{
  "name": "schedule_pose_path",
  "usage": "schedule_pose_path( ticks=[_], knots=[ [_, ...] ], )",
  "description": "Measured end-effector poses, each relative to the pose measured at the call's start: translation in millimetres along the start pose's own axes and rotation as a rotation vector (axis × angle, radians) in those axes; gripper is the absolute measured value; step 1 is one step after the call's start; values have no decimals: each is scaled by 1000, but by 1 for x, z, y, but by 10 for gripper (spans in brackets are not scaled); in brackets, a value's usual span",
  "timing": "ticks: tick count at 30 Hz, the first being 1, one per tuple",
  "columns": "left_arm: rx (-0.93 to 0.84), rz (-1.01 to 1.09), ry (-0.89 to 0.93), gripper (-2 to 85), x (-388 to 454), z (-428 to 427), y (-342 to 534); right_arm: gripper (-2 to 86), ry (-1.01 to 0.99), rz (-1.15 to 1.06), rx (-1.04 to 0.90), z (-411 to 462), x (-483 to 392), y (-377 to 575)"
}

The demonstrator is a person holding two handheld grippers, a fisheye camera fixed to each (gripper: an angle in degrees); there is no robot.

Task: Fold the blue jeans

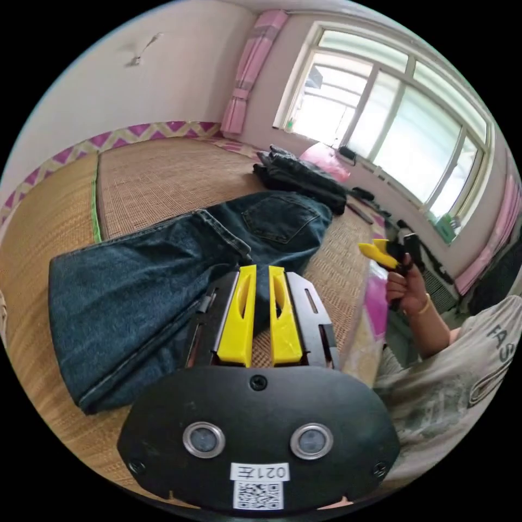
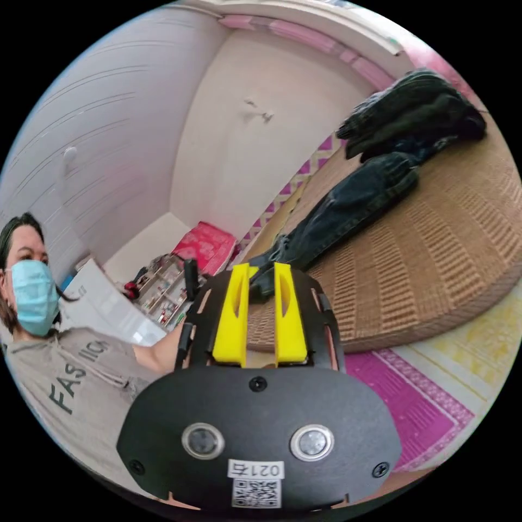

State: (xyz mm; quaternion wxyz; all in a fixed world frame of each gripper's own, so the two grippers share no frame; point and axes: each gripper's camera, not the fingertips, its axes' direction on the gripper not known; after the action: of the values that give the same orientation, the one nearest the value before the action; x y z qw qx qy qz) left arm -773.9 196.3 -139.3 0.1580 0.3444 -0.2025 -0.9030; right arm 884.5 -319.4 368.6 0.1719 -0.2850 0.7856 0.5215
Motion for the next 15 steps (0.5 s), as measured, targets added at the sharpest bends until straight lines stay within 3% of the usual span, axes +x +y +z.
schedule_pose_path(
  ticks=[4, 7, 11, 15],
  knots=[
    [88, -88, 46, -3, -50, -57, 53, 144, 229, 224, 126, -27, 45, -45],
    [131, -135, 19, -8, -84, -90, 97, 172, 111, 437, 155, -16, 99, -73],
    [168, -246, 27, -9, -134, -110, 153, 165, 119, 526, 179, 17, 119, -92],
    [330, -388, 210, -9, -196, -128, 210, 117, 111, 620, 245, 61, 126, -108]
  ],
)
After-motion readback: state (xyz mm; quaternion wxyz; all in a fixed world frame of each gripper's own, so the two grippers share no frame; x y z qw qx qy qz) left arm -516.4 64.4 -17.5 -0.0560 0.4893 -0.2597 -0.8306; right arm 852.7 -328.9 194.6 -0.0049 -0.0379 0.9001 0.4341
